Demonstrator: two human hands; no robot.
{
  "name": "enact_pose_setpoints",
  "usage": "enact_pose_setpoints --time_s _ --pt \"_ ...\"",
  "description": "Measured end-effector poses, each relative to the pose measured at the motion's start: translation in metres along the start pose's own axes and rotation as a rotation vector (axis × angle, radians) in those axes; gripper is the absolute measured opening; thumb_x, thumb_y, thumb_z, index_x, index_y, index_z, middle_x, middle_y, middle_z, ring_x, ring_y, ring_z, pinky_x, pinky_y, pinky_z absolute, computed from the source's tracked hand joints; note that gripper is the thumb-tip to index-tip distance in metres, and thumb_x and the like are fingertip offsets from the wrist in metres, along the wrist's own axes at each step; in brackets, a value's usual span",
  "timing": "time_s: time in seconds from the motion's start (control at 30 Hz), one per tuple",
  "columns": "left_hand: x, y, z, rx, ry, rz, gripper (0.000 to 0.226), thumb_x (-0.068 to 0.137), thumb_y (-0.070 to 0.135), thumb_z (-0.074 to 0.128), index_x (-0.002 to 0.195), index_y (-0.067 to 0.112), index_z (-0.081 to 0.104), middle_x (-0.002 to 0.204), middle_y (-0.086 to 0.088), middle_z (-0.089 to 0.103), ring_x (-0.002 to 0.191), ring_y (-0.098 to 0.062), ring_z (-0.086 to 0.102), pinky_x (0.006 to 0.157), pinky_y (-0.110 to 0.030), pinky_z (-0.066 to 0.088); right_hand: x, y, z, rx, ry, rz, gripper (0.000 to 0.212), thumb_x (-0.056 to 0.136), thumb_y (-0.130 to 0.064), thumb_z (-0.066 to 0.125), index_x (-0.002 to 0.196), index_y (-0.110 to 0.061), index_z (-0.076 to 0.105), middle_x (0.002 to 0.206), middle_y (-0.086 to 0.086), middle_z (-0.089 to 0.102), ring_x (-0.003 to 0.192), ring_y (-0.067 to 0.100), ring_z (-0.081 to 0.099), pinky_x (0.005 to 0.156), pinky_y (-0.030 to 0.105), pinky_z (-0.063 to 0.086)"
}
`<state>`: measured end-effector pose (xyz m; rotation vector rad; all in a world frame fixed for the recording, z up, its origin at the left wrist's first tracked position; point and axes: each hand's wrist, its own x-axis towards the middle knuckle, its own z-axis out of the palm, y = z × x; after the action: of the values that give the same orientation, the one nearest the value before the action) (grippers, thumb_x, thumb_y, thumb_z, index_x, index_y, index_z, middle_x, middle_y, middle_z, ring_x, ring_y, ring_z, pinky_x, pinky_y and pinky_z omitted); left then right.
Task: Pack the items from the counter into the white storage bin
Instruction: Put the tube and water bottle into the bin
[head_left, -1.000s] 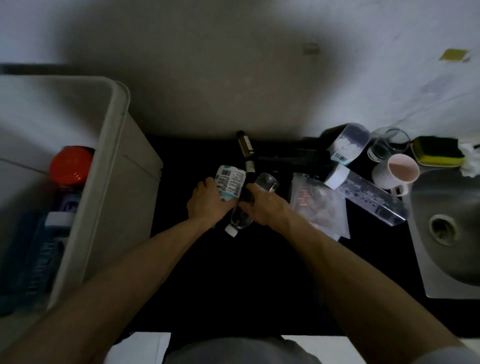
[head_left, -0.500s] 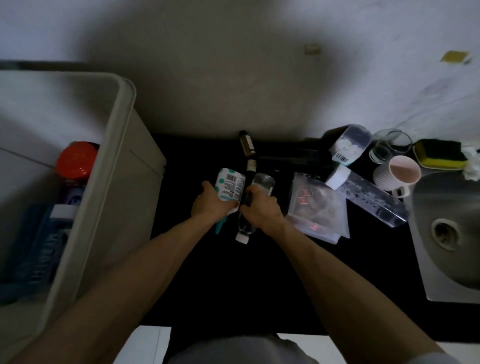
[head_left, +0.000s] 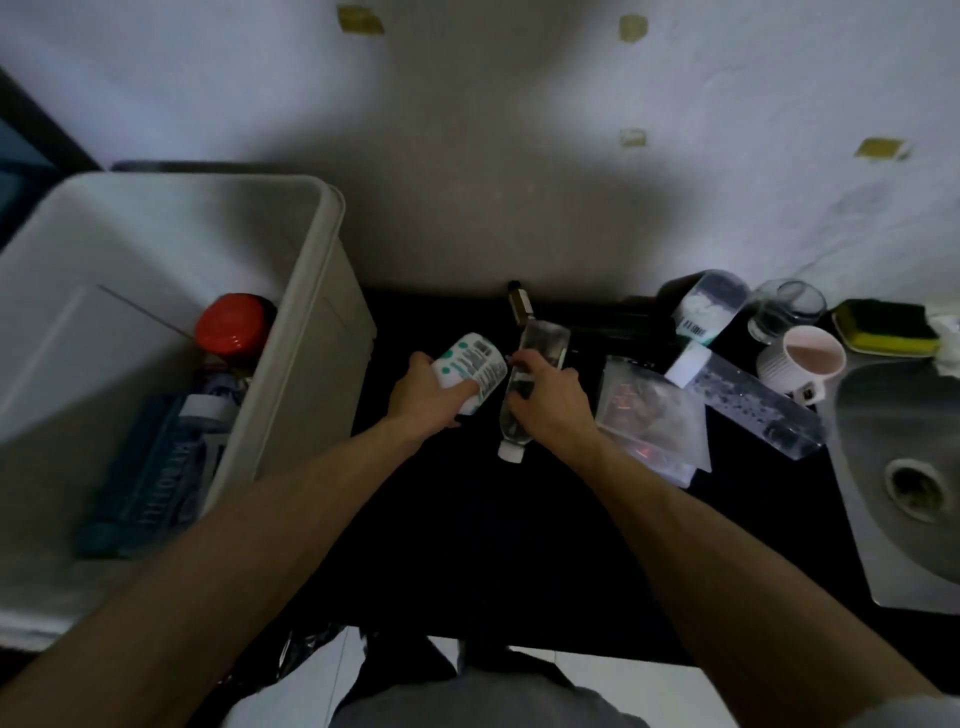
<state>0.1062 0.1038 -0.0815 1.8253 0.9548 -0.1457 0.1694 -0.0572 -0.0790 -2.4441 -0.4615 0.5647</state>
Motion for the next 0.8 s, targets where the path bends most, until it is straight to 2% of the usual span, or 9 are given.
enact_pose_setpoints --time_s 0.13,0.27,0.4,0.5,0.6,0.7,0.8 --pt "-0.014 0.031 -0.025 -0.106 0.078 0.144 0.052 0.075 0.035 0.081 0.105 0.017 0.042 0.109 -0.004 0.059 0.086 -0.02 0.067 0.063 -0.043 0.062 -0.005 -0.036 -0.017 0.044 0.141 -0.033 0.049 0.089 -0.031 0.059 0.137 -0.034 0.045 0.116 0.019 0.056 0.097 0.035 0.055 0.071 0.027 0.042" --pt "-0.03 0.063 -0.058 -0.21 0.155 0.242 0.055 0.073 0.034 0.082 0.108 0.014 0.046 0.109 -0.006 0.062 0.084 -0.022 0.07 0.061 -0.043 0.062 -0.01 -0.079 -0.038 0.081 0.264 -0.102 0.05 0.088 -0.028 0.058 0.136 -0.035 0.047 0.111 0.017 0.057 0.099 0.033 0.055 0.073 0.025 0.042" --pt "-0.045 0.089 -0.094 -0.354 0.152 0.333 0.052 0.079 0.021 0.08 0.114 0.009 0.044 0.104 -0.005 0.061 0.078 -0.016 0.07 0.055 -0.034 0.06 -0.017 -0.126 -0.058 0.11 0.383 -0.193 0.046 0.089 -0.029 0.06 0.133 -0.036 0.048 0.112 0.019 0.059 0.104 0.033 0.056 0.08 0.034 0.052" --pt "-0.054 0.103 -0.127 -0.402 0.183 0.379 0.05 0.08 0.019 0.079 0.113 0.014 0.043 0.097 0.002 0.06 0.075 -0.007 0.066 0.052 -0.026 0.057 -0.021 -0.163 -0.064 0.135 0.444 -0.262 0.044 0.089 -0.029 0.06 0.131 -0.037 0.048 0.116 0.017 0.057 0.099 0.028 0.057 0.078 0.033 0.054" --pt "-0.059 0.11 -0.163 -0.417 0.225 0.405 0.051 0.079 0.02 0.08 0.118 0.006 0.05 0.103 -0.003 0.064 0.069 -0.003 0.064 0.045 -0.019 0.051 -0.024 -0.198 -0.062 0.145 0.492 -0.309 0.047 0.088 -0.03 0.061 0.134 -0.035 0.049 0.114 0.018 0.054 0.091 0.031 0.06 0.079 0.029 0.051" --pt "-0.058 0.105 -0.198 -0.391 0.251 0.442 0.047 0.08 0.021 0.078 0.12 0.004 0.06 0.105 -0.006 0.068 0.065 0.0 0.063 0.043 -0.013 0.048 -0.028 -0.232 -0.057 0.155 0.52 -0.321 0.049 0.091 -0.034 0.061 0.138 -0.038 0.046 0.113 0.014 0.05 0.082 0.026 0.055 0.078 0.027 0.047" --pt "-0.055 0.097 -0.229 -0.381 0.279 0.459 0.045 0.08 0.023 0.078 0.119 0.006 0.063 0.104 -0.004 0.067 0.069 -0.001 0.061 0.042 -0.011 0.045 -0.03 -0.261 -0.048 0.154 0.533 -0.352 0.05 0.093 -0.037 0.06 0.14 -0.042 0.042 0.113 0.01 0.047 0.08 0.019 0.049 0.077 0.025 0.046"
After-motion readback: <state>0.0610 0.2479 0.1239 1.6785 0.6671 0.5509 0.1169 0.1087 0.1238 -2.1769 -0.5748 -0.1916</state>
